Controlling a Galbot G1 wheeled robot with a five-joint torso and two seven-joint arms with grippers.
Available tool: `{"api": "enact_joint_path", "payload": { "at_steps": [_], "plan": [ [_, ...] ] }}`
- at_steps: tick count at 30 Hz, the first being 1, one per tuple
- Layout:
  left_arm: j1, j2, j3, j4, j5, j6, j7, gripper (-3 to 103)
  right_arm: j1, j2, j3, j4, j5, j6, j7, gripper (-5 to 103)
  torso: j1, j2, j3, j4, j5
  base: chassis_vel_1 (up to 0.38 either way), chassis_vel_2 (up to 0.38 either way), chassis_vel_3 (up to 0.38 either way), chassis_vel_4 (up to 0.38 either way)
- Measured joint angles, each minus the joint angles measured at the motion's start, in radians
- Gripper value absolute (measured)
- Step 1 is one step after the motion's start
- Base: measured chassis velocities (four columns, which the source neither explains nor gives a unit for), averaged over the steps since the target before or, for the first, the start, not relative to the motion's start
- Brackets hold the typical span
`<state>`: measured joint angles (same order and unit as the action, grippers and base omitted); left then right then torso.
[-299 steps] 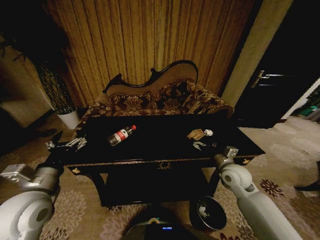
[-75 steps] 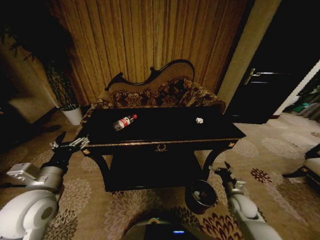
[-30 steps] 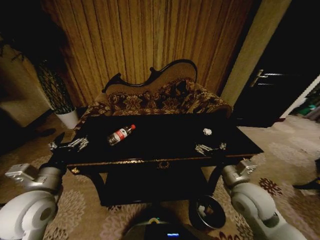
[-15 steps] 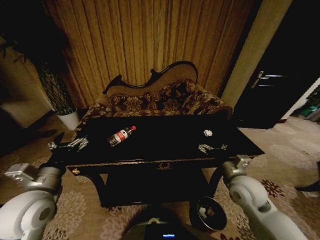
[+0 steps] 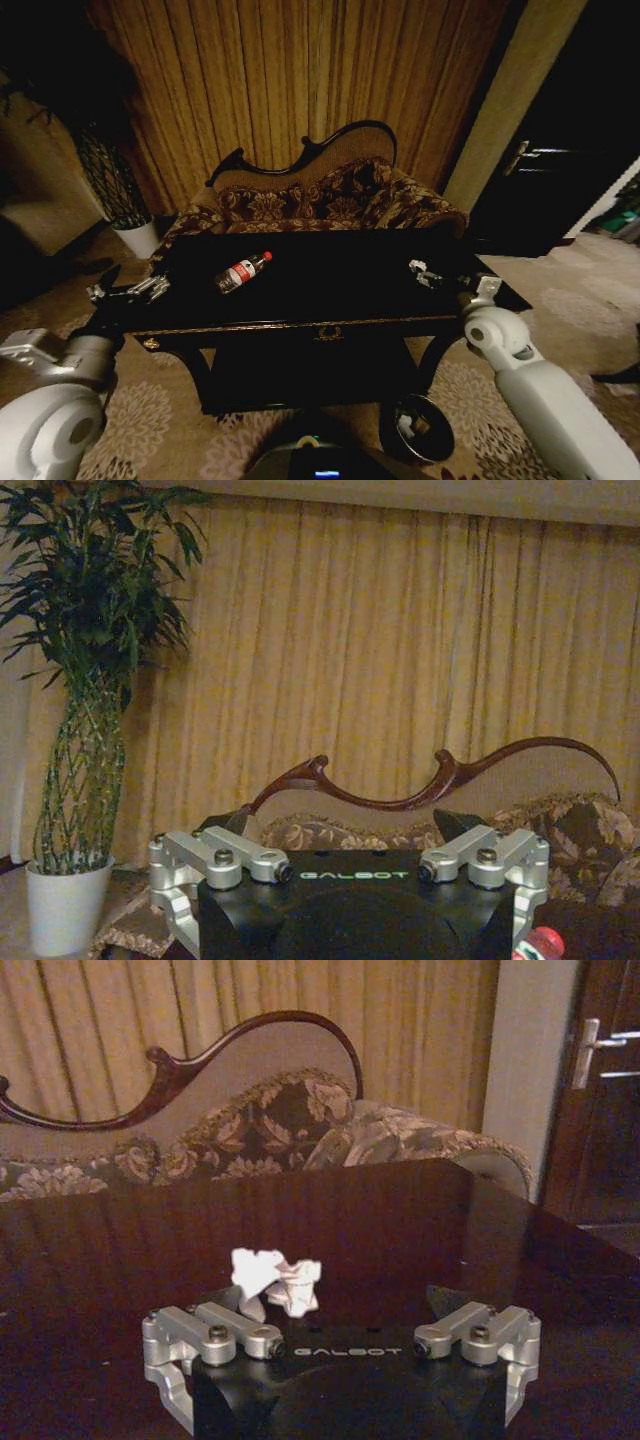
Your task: Move to the front of the table and place the trash on the table into the trash bin.
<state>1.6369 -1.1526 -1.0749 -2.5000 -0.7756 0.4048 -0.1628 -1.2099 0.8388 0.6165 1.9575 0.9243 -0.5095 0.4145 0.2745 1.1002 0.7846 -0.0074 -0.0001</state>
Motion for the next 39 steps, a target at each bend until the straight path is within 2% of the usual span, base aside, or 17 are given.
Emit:
{"api": "enact_joint_path", "payload": {
  "at_steps": [7,16,39],
  "plan": [
    [0.006,0.001,-0.004,0.0,0.0,0.0,0.001,100,0.026,0.012,-0.018,-0.035,0.016,0.002,-0.003,100,0.0,0.0,0.0,0.0002,0.0003,0.0,0.0,0.0,0.0],
    [0.005,-0.003,0.001,0.0,0.003,-0.002,0.003,100,0.013,0.011,-0.017,0.023,0.021,0.005,-0.007,100,0.0,0.0,0.0,0.0,-0.0001,0.0,0.0,0.0,0.0],
    [0.01,-0.012,-0.015,0.0,0.003,-0.008,0.016,100,0.149,0.011,-0.141,-0.07,-0.023,0.013,-0.01,101,0.0,0.0,0.0,0.0001,0.0001,0.0,0.0,0.0,0.0]
  ]
}}
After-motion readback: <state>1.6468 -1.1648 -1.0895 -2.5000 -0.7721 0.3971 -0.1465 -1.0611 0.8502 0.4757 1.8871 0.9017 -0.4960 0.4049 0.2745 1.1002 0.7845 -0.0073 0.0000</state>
